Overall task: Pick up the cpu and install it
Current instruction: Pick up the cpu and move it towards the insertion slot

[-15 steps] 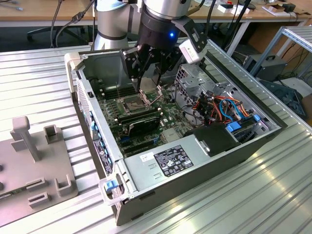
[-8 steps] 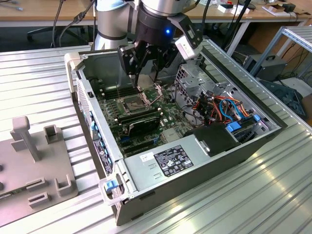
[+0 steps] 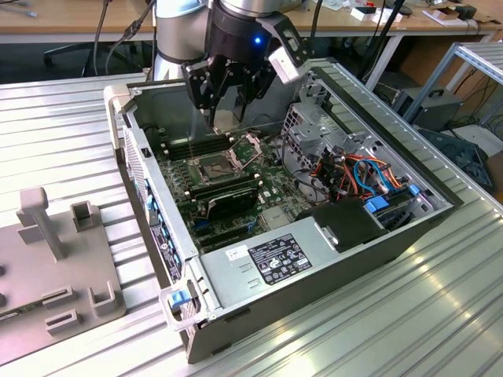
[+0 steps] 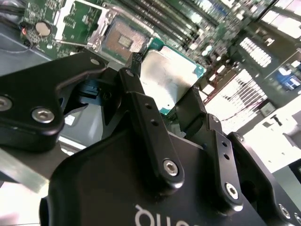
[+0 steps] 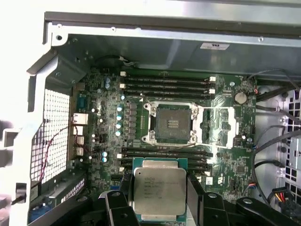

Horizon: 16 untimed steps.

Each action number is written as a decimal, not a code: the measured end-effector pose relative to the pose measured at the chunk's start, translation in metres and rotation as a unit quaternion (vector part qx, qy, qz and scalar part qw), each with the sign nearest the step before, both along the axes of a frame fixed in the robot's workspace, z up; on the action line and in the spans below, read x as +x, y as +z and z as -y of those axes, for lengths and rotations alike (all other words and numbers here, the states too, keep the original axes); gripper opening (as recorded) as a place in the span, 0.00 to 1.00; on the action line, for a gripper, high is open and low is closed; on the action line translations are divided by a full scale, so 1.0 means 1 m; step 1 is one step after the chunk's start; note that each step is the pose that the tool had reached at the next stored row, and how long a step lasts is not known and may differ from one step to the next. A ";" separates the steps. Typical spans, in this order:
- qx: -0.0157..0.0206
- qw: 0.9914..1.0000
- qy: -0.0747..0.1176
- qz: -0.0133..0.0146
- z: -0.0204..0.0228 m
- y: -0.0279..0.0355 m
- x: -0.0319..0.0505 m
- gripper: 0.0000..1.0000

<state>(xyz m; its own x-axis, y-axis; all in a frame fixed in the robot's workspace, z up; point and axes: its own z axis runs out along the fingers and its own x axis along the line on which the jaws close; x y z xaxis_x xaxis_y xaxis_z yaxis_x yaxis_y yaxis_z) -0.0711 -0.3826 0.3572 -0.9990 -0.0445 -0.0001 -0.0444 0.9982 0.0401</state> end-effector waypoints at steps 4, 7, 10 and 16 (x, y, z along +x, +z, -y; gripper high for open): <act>0.000 1.000 0.000 0.000 -0.0130 -0.0022 0.0001 0.55; 0.000 1.000 0.000 0.000 -0.0200 -0.0038 0.0002 0.55; 0.001 1.000 0.000 0.000 -0.0242 -0.0051 0.0003 0.55; 0.001 1.000 0.000 0.000 -0.0278 -0.0111 0.0092 0.55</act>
<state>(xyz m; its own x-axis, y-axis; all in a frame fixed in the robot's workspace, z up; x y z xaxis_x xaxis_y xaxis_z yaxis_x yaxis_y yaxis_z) -0.0619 -0.3547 0.3461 -0.9990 -0.0444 -0.0002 -0.0444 0.9981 0.0423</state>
